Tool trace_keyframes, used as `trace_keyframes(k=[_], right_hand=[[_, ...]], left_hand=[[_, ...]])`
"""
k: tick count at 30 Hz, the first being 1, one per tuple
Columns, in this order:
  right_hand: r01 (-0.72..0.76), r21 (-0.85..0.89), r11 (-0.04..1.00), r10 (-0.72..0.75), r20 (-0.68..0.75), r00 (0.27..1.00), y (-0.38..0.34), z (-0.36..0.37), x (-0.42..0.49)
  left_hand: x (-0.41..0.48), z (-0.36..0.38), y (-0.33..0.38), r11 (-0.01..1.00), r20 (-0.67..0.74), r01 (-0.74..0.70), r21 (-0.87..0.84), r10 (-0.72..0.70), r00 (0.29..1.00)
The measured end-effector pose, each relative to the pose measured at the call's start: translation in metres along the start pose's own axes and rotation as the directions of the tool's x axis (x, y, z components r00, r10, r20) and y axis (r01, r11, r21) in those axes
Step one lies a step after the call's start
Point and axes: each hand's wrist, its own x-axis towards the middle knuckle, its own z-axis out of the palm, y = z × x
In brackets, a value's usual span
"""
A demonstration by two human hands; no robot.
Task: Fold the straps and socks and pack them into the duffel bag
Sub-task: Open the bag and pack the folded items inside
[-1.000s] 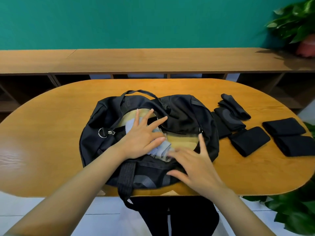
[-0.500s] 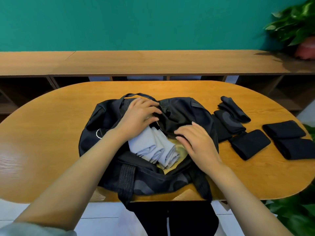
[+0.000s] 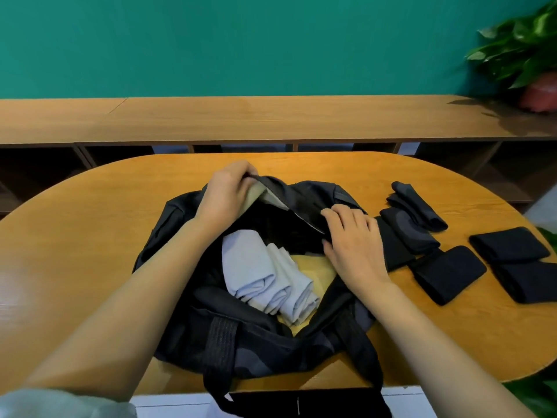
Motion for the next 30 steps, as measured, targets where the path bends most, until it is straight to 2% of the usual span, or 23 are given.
trace_keyframes(k=[2,4,6,7,9,10,11,12,13,14,15,16,17,18,20,21,23,24,27,30], right_hand=[[-0.015,0.120,0.993,0.032,-0.142,0.989,-0.001,-0.003,0.005],[-0.118,0.383,0.916,0.173,-0.114,0.978,0.000,-0.014,0.012],[-0.298,0.649,0.700,0.337,0.069,0.939,0.010,-0.022,0.023],[-0.391,0.723,0.569,0.376,0.194,0.906,0.017,-0.026,0.028],[-0.557,0.775,0.299,0.394,0.432,0.811,0.034,-0.028,0.035],[-0.617,0.759,0.207,0.395,0.512,0.762,0.041,-0.027,0.038],[-0.666,0.722,0.188,0.406,0.560,0.722,0.047,-0.024,0.039],[-0.704,0.666,0.246,0.423,0.580,0.696,0.049,-0.021,0.040],[-0.724,0.586,0.363,0.430,0.584,0.689,0.049,-0.017,0.040],[-0.711,0.490,0.504,0.421,0.579,0.698,0.045,-0.013,0.040],[-0.653,0.397,0.645,0.402,0.551,0.731,0.040,-0.012,0.038],[-0.552,0.309,0.774,0.374,0.481,0.793,0.033,-0.013,0.036],[-0.422,0.221,0.879,0.319,0.383,0.867,0.025,-0.016,0.031],[-0.289,0.157,0.944,0.239,0.276,0.931,0.017,-0.021,0.024],[-0.091,0.119,0.989,0.076,0.131,0.989,0.002,-0.030,0.004],[-0.035,0.110,0.993,0.019,0.147,0.989,-0.002,-0.031,-0.012],[-0.035,0.073,0.997,0.009,0.323,0.946,-0.002,-0.026,-0.047],[-0.039,0.035,0.999,0.021,0.403,0.915,0.001,-0.020,-0.063],[-0.043,-0.033,0.999,0.053,0.474,0.879,0.012,-0.012,-0.084],[-0.065,0.084,0.994,0.031,0.353,0.935,0.002,-0.024,-0.085]], left_hand=[[0.007,-0.006,0.005,0.987,0.022,0.117,-0.109,-0.116,0.993],[0.013,-0.011,0.003,0.959,0.097,0.213,-0.189,-0.197,0.976],[0.014,-0.014,0.001,0.902,0.205,0.329,-0.279,-0.278,0.938],[0.013,-0.015,0.000,0.864,0.262,0.388,-0.321,-0.312,0.913],[0.010,-0.017,-0.006,0.789,0.392,0.504,-0.351,-0.365,0.845],[0.009,-0.018,-0.008,0.775,0.452,0.543,-0.324,-0.378,0.808],[0.009,-0.017,-0.010,0.790,0.495,0.556,-0.259,-0.385,0.779],[0.011,-0.013,-0.012,0.841,0.507,0.519,-0.151,-0.385,0.771],[0.012,-0.009,-0.011,0.905,0.508,0.425,0.030,-0.380,0.773],[0.012,-0.001,-0.008,0.932,0.494,0.260,0.251,-0.355,0.794],[0.010,0.005,0.002,0.876,0.459,0.079,0.476,-0.324,0.827],[0.006,0.010,0.015,0.820,0.436,-0.065,0.569,-0.233,0.869],[0.001,0.017,0.026,0.805,0.398,-0.153,0.574,-0.110,0.911],[-0.006,0.025,0.035,0.857,0.368,-0.182,0.481,-0.009,0.930],[-0.021,0.036,0.054,0.978,0.370,-0.089,0.189,0.013,0.929],[-0.027,0.041,0.063,0.987,0.457,-0.028,0.159,-0.048,0.888],[-0.042,0.052,0.067,0.944,0.633,-0.018,0.328,-0.206,0.746],[-0.046,0.055,0.067,0.918,0.677,-0.051,0.394,-0.252,0.691],[-0.051,0.059,0.066,0.873,0.691,-0.123,0.472,-0.280,0.667],[-0.052,0.065,0.078,0.840,0.627,-0.056,0.539,-0.356,0.693]])
